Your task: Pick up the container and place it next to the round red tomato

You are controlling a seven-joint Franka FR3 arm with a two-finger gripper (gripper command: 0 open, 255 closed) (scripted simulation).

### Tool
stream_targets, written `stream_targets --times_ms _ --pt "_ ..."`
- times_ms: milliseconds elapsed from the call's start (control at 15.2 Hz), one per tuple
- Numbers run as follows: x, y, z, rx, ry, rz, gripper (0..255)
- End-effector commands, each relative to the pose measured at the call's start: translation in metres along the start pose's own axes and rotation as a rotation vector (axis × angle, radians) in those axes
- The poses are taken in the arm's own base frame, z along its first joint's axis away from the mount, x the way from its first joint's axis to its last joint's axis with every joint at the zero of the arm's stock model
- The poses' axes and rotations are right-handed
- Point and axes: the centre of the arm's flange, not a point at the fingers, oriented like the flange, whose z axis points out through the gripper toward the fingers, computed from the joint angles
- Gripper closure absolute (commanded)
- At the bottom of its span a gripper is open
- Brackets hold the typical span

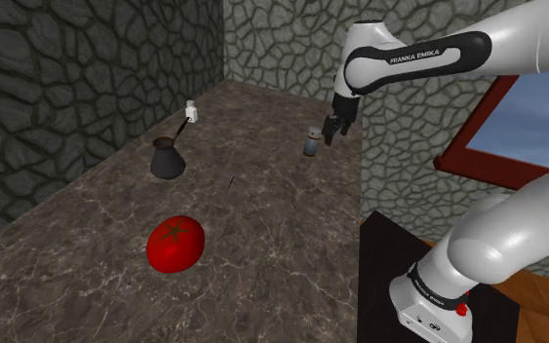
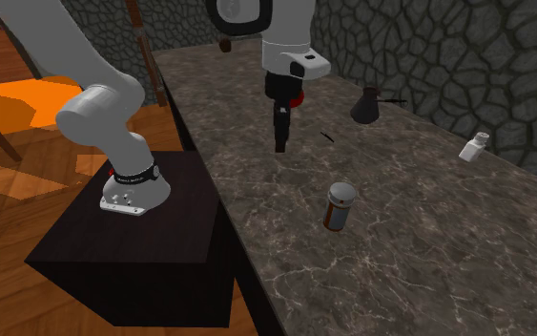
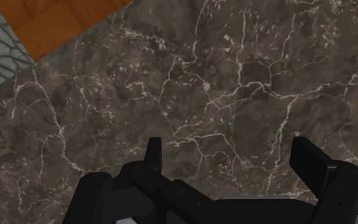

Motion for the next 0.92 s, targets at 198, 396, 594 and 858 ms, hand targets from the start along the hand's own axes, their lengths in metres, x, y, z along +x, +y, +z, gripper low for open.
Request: stream_targets --times_ms 198,396,594,858 --pt "0.046 0.034 0.027 -0.017 0.030 0.011 0" --pt "0.072 0.055 0.042 -0.027 0.047 0.018 0" --pt "0.099 0.075 0.056 -0.037 0.064 0.026 0" --pt "0.112 0.085 0.073 -0.041 0.071 0.029 0"
